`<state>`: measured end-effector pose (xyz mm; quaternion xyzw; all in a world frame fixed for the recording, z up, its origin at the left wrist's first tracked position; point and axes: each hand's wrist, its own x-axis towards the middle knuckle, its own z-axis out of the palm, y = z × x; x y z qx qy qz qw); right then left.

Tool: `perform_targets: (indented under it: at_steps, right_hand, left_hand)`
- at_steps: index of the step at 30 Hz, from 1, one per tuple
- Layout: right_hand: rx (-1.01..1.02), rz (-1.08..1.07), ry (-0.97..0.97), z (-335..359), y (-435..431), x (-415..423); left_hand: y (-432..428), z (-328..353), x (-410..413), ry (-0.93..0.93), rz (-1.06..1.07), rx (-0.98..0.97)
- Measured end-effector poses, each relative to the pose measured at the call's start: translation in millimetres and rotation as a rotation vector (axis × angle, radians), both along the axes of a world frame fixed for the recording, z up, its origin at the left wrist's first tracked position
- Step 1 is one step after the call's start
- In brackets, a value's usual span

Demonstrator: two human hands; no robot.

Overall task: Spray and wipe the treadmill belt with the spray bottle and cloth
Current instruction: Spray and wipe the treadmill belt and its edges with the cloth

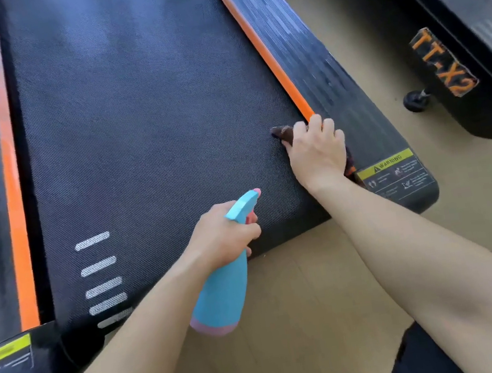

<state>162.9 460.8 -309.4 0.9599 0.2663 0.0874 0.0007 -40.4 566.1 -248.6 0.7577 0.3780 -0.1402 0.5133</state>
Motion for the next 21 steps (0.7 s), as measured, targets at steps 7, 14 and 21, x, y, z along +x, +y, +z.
perform_targets:
  at_steps: [7,14,21]
  right_hand:
    - [0.095,0.126,0.187,-1,-58,-84]
    - [0.375,0.303,0.676,31,-16,-95]
    - [0.233,0.041,0.115,35,5,-60]
  left_hand:
    - [9,18,-9,-0.015,0.041,-0.001]
    - [32,42,-32,-0.031,0.069,0.031]
    - [46,49,-56,-0.042,0.134,0.035]
